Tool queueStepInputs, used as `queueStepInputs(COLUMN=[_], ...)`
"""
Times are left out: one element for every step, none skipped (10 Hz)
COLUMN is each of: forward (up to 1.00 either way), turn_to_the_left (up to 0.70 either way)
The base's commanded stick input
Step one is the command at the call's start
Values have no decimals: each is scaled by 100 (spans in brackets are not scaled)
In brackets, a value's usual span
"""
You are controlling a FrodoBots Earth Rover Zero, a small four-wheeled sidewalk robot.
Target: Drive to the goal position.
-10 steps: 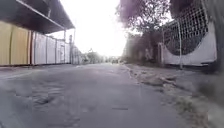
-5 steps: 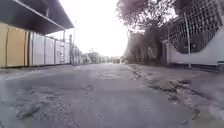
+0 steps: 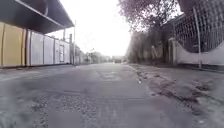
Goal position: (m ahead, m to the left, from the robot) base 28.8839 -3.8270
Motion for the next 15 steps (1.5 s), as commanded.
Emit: queueStepInputs(forward=[100, 100, 100, 100, 100, 100, 100, 100, 100, 100, 100, 100, 100, 100, 100], turn_to_the_left=[0, 0, 0, 0, 0, 0, 0, 0, 0, 0, 0, 0, 0, 0, 0])
